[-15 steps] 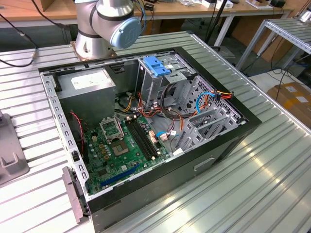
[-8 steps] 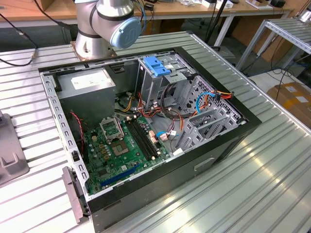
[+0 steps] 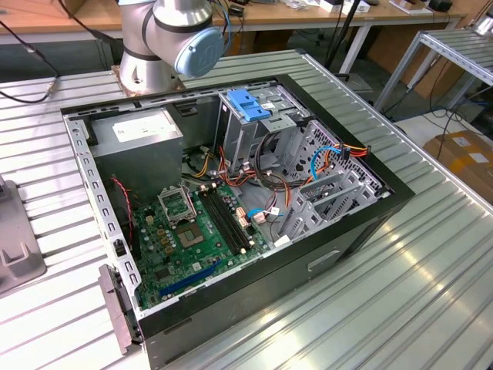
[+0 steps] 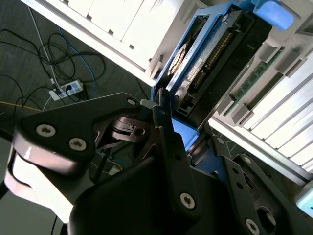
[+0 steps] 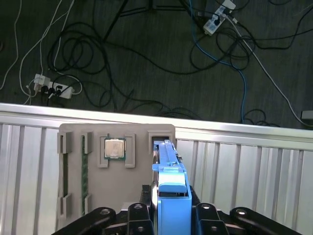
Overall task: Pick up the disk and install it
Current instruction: 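Pick up the disk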
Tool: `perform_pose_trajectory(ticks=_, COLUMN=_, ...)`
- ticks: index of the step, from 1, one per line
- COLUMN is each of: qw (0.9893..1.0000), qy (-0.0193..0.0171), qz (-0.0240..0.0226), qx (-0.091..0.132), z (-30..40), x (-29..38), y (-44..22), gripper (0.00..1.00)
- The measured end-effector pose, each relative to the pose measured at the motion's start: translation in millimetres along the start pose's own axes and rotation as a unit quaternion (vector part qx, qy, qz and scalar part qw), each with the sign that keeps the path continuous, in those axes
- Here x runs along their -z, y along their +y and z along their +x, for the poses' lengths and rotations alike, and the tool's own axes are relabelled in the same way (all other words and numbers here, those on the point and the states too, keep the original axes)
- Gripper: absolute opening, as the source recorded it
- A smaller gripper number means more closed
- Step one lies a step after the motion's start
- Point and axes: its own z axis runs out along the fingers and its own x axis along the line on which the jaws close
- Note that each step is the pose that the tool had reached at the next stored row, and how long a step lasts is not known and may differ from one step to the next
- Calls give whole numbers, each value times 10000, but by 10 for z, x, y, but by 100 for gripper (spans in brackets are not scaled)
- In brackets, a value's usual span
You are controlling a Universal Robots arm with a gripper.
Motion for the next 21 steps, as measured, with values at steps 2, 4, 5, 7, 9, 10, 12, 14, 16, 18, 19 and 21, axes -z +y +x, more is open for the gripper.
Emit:
perform_pose_trajectory(ticks=2, qw=10000, qy=0, qz=0, qx=0, z=0, x=32, y=0, gripper=37)
perform_pose_trajectory(ticks=4, qw=10000, qy=0, qz=0, qx=0, z=0, x=63, y=1, gripper=37)
perform_pose_trajectory(ticks=5, qw=10000, qy=0, qz=0, qx=0, z=0, x=78, y=1, gripper=37)
perform_pose_trajectory(ticks=7, qw=10000, qy=0, qz=0, qx=0, z=0, x=113, y=2, gripper=37)
perform_pose_trajectory(ticks=9, qw=10000, qy=0, qz=0, qx=0, z=0, x=152, y=3, gripper=37)
perform_pose_trajectory(ticks=10, qw=10000, qy=0, qz=0, qx=0, z=0, x=175, y=3, gripper=37)
perform_pose_trajectory(ticks=12, qw=10000, qy=0, qz=0, qx=0, z=0, x=219, y=4, gripper=37)
perform_pose_trajectory(ticks=14, qw=10000, qy=0, qz=0, qx=0, z=0, x=255, y=4, gripper=37)
perform_pose_trajectory(ticks=16, qw=10000, qy=0, qz=-1, qx=1, z=0, x=299, y=5, gripper=37)
perform_pose_trajectory(ticks=18, qw=10000, qy=0, qz=0, qx=0, z=0, x=330, y=6, gripper=37)
perform_pose_trajectory(ticks=19, qw=10000, qy=0, qz=0, qx=0, z=0, x=344, y=6, gripper=37)
perform_pose_trajectory(ticks=21, qw=10000, qy=0, qz=0, qx=0, z=0, x=381, y=6, gripper=37)
